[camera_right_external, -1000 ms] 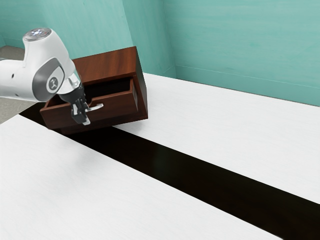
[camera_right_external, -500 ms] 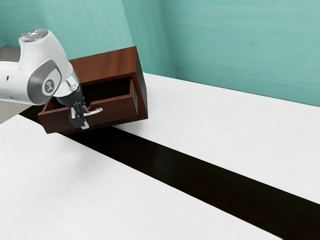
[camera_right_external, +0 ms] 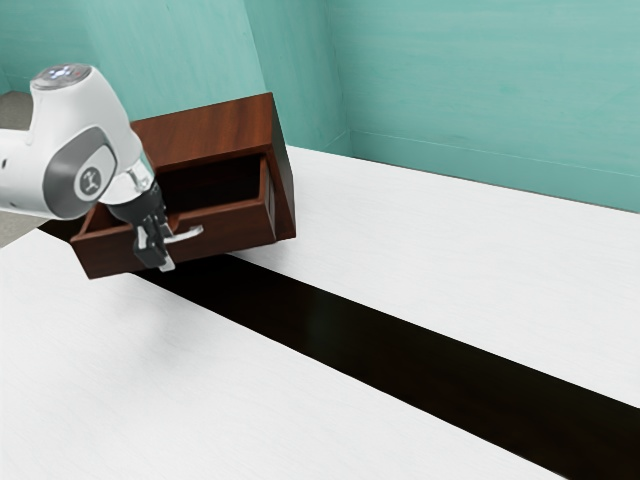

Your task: Pull the drawer handle with one arm to open the drawer

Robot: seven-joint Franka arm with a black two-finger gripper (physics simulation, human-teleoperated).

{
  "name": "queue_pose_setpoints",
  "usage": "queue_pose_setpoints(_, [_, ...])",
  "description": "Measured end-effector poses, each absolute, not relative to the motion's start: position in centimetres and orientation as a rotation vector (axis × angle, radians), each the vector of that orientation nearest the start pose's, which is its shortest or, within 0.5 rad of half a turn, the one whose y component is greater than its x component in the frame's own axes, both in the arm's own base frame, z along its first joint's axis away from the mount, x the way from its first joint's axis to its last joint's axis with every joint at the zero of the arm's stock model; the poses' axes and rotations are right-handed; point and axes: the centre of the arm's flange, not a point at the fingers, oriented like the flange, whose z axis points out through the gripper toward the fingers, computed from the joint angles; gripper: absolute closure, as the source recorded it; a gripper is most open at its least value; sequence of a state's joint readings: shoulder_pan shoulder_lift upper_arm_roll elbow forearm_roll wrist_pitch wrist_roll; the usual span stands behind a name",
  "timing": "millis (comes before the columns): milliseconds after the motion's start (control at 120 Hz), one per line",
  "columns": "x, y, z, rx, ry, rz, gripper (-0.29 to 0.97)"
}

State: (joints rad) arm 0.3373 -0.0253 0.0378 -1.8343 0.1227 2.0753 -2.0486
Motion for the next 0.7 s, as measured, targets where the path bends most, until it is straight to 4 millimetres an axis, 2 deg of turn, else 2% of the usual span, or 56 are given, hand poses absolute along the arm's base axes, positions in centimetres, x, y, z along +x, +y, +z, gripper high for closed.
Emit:
queue_pose_setpoints(408, [51.9,20.1,56.0,1.118,2.792,0.369,0.32])
queue_pose_setpoints(700, [51.7,20.0,55.8,1.111,2.801,0.359,0.32])
